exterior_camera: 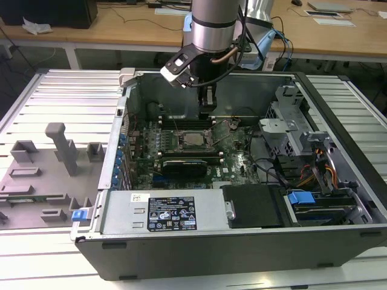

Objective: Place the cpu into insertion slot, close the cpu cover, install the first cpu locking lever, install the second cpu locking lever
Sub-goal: 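Close the cpu cover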

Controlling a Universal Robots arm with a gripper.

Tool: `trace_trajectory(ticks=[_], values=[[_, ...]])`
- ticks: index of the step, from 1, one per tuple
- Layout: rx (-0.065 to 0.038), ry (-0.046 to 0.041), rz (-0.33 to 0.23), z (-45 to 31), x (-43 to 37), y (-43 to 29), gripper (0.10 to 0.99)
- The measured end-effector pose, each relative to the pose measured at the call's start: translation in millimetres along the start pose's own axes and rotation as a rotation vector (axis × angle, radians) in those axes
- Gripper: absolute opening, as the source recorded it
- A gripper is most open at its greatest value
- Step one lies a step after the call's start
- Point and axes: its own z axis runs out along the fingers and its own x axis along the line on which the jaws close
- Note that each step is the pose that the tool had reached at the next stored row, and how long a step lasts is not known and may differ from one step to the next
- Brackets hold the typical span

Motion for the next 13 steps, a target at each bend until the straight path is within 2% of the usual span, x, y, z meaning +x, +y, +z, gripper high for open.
trace_trajectory(ticks=[8, 13], values=[[0.0, 0.0, 0.0, 0.1, -0.3, 10.0, 0.106], [0.0, 0.0, 0.0, 0.3, -0.6, 20.5, 0.106]])
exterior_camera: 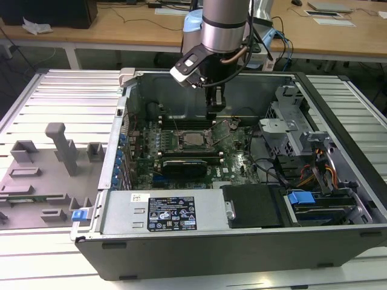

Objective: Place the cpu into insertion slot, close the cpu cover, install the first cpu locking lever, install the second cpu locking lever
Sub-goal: 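Close the cpu cover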

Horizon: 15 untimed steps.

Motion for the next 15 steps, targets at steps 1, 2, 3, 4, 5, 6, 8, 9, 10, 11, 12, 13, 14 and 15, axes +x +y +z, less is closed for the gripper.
trace_trajectory(ticks=[1, 2, 3, 4, 5, 6, 8, 9, 10, 11, 12, 13, 14, 15], values=[[0.0, 0.0, 0.0, 0.0, -0.1, 2.5, 0.106], [0.0, 0.0, 0.0, 0.1, -0.1, 5.0, 0.106], [0.0, -0.0001, 0.0, 0.1, -0.1, 7.1, 0.106], [0.0, 0.0, 0.0, 0.2, -0.2, 8.4, 0.106], [0.0, 0.0001, 0.0, 0.2, -0.2, 10.9, 0.106], [0.0, 0.0, 0.0, 0.2, -0.3, 13.3, 0.106], [0.0, 0.0, 0.0, 0.3, -0.5, 18.2, 0.106], [0.0, 0.0001, 0.0, 0.4, -0.6, 20.5, 0.106], [0.0, 0.0, 0.0, 0.4, -0.7, 22.7, 0.106], [0.0, 0.0, 0.0, 0.4, -0.8, 25.4, 0.106], [0.0, 0.0, 0.0, 0.4, -0.8, 27.2, 0.106], [0.0, 0.0, 0.0, 0.5, -0.9, 30.3, 0.106], [0.001, 0.0, 0.0, 0.5, -1.0, 32.5, 0.106], [0.001, 0.0, 0.0, 0.5, -1.0, 34.8, 0.106]])
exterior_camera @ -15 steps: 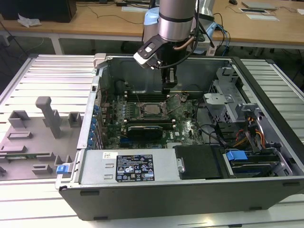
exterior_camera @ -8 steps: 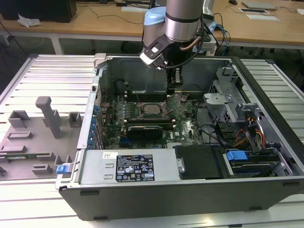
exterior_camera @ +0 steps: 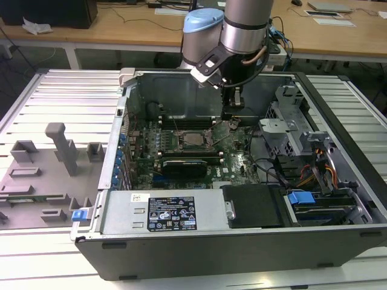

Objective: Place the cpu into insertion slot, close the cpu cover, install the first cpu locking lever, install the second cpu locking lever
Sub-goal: 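Close the cpu cover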

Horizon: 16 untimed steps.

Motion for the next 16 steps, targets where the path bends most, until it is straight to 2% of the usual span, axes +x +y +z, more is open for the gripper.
trace_trajectory(ticks=[3, 5, 8, 16], values=[[0.001, 0.0, 0.0, 0.2, -0.4, 12.5, 0.106], [0.001, 0.0001, 0.0, 0.3, -0.6, 17.2, 0.106], [0.002, 0.0001, 0.0, 0.5, -0.8, 28.6, 0.106], [0.002, 0.0, 0.0, 2.6, -0.9, 29.1, 0.106]])
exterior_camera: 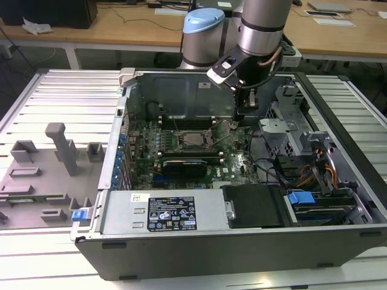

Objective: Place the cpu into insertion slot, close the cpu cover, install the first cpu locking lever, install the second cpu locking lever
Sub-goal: 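Close the cpu cover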

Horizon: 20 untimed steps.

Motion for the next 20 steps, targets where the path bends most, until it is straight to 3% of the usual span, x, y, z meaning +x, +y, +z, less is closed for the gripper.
trace_trajectory(ticks=[4, 10, 20], values=[[-0.001, -0.0006, 0.0, 2.6, -0.1, 0.0, 0.106], [-0.023, -0.0012, -0.001, 10.6, -0.3, -0.4, 0.106], [-0.024, -0.0012, -0.001, 17.8, -0.6, -1.4, 0.106]])
